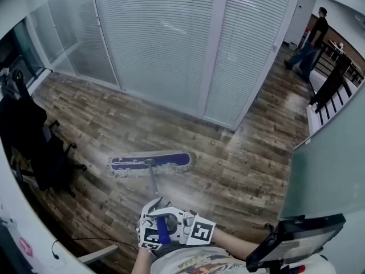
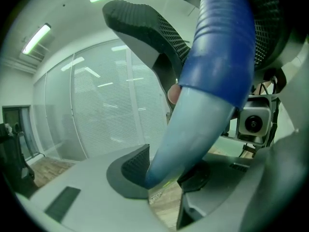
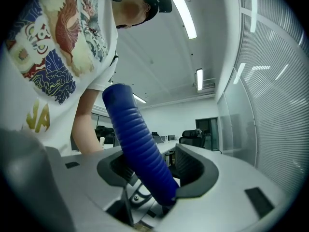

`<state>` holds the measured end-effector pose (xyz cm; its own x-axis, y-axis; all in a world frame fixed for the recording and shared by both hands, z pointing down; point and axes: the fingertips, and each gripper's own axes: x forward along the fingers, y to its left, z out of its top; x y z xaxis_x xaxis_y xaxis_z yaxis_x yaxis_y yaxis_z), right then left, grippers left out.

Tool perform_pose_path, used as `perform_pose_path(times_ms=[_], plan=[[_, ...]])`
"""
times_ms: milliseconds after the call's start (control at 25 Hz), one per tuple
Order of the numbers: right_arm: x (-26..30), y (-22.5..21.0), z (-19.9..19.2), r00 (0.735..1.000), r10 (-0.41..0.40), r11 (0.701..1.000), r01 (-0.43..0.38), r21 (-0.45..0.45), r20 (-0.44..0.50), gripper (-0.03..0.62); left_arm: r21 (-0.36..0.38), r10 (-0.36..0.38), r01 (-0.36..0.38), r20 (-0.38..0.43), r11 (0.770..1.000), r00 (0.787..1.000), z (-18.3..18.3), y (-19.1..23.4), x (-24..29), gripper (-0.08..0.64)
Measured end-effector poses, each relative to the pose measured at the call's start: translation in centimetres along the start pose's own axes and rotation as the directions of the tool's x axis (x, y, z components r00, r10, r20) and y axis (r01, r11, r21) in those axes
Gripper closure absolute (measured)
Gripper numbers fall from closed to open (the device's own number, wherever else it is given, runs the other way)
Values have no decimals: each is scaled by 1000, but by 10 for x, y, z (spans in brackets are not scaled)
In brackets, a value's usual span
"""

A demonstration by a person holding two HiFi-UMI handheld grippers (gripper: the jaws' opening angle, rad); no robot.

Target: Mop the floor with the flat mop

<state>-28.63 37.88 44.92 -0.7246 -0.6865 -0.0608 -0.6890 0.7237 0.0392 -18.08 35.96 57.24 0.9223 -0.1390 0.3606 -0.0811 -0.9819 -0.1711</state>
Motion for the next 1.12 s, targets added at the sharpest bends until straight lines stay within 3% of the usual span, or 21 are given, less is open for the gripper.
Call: perform_pose_path(times_ms=[120, 280, 480, 720, 1120], plan=[[-7, 6, -1, 1000, 8, 1000, -8, -5, -3, 367, 6, 5, -5, 1, 1000, 1000, 1, -8, 1, 447], [-11, 7, -12, 997, 76, 996, -77, -40, -26, 365, 13, 19, -19, 28, 1000, 999, -1, -9, 8, 448], [-10, -17, -26, 990, 119, 993, -120, 0, -79, 357, 36, -9, 8, 29, 999, 1000, -4, 5, 30, 446], [38, -109, -34, 992, 87, 996, -86, 16, -96, 354, 54, -33, 32, 25, 998, 999, -7, 99, 69, 446], [148, -261, -36, 996, 29, 999, -32, -22, -89, 354, 23, -77, 76, 49, 997, 996, -11, 274, 116, 446]])
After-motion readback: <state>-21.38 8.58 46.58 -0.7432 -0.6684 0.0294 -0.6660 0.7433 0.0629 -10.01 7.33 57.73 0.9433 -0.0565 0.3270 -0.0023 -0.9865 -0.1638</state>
